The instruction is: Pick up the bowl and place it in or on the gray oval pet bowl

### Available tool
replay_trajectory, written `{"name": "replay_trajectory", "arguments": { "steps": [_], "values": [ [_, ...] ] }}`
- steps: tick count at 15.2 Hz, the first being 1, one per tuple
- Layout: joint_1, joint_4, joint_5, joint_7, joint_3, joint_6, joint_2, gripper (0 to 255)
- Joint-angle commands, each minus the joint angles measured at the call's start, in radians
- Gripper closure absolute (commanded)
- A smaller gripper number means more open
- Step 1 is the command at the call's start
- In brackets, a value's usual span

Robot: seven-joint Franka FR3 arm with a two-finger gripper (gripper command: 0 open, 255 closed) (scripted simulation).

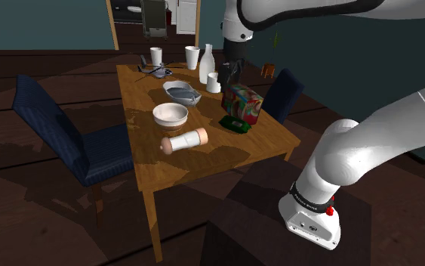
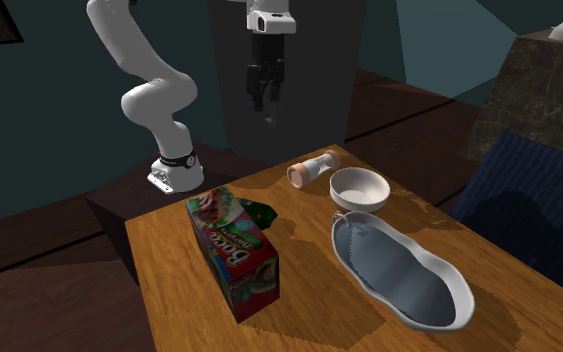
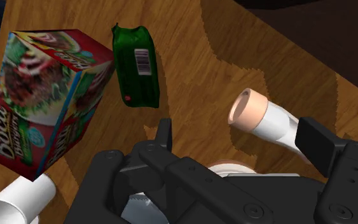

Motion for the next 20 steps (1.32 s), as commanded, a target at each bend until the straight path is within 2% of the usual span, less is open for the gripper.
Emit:
{"name": "replay_trajectory", "arguments": {
  "steps": [1,11,20],
  "values": [
    [0.006,0.012,0.001,0.025,0.020,0.051,0.062,0],
    [0.025,0.179,-0.050,0.147,0.102,0.233,0.422,0],
    [0.065,0.443,-0.150,0.258,0.136,0.294,0.768,0]
  ]
}}
